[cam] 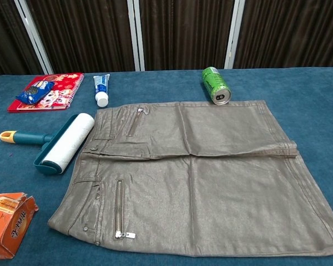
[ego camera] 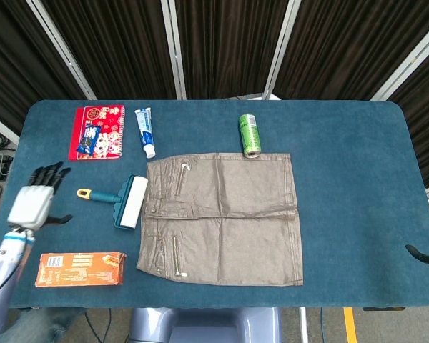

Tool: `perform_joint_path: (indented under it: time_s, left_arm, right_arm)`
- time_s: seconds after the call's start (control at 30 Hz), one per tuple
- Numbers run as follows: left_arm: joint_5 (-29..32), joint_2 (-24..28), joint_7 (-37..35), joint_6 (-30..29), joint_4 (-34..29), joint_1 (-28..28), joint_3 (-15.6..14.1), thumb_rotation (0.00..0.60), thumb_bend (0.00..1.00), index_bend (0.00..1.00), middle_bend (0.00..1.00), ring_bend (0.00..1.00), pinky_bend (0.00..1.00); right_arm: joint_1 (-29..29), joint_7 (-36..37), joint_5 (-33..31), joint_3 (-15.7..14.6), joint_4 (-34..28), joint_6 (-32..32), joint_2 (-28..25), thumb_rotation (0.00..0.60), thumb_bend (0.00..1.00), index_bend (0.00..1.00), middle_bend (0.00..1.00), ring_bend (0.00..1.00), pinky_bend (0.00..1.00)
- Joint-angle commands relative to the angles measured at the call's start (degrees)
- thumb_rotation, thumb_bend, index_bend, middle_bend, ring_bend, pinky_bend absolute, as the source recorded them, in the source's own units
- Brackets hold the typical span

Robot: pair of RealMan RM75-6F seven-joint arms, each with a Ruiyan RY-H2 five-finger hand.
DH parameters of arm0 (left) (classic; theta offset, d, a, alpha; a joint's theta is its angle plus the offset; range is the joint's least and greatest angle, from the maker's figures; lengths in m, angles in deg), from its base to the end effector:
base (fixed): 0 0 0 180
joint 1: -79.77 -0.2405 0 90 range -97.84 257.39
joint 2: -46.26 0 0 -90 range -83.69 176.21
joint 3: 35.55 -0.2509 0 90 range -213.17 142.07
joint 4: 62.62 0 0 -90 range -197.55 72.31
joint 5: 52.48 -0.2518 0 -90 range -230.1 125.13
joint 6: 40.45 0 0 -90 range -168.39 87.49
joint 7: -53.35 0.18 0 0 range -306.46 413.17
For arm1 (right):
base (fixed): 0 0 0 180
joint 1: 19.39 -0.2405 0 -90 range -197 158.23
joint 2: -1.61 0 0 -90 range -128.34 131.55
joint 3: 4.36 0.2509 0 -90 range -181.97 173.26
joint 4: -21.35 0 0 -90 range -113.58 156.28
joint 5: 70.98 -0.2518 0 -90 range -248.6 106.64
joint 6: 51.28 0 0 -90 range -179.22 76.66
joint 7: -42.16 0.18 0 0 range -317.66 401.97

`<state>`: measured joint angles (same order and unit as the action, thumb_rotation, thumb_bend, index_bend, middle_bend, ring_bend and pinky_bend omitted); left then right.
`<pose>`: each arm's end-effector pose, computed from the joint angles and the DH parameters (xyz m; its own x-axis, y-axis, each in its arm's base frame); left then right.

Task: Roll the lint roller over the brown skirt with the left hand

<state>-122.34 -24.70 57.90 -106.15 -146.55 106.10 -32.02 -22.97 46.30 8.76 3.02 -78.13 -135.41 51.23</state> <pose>-0.3025 0.3431 0.0608 0.4560 0.1711 0.8734 0.8900 -0.0805 -0.4489 -0.3274 -0.2305 0.2065 0.4319 0.0641 0.8996 -0.8999 0.0975 0.4251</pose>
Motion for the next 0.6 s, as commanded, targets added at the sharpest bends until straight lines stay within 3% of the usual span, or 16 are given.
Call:
perform_joint_path:
  time_s: [0.03, 0.27, 0.6]
  left_arm:
    - [1.72, -9.5, 0.16, 8.49, 10.67, 5.78, 2.0, 0.6, 0.26, 0.21, 0.12, 0.11, 0.19]
    - [0.93, -15.92, 0.13, 11.07, 18.94, 7.09, 1.76, 0.6, 0.32, 0.27, 0.17, 0.16, 0.22]
    - [0.58, -18.7, 1.01, 12.63, 22.51, 7.84, 2.09, 0.6, 0.35, 0.29, 0.18, 0.18, 0.26]
  right_arm:
    - [-0.14, -1.12, -0.18, -0.12, -0.06, 0.29, 0.27, 0.6, 0.0, 0.0, 0.0, 0.0, 0.0]
    - [-0.17, -1.74, -0.15, -0.4, -0.08, 0.57, 0.47, 0.6, 0.0, 0.0, 0.0, 0.0, 0.0]
    - [-0.28, -1.78, -0.65, -0.35, 0.0, 0.96, 0.52, 0.6, 0.0, 0.0, 0.0, 0.0, 0.0]
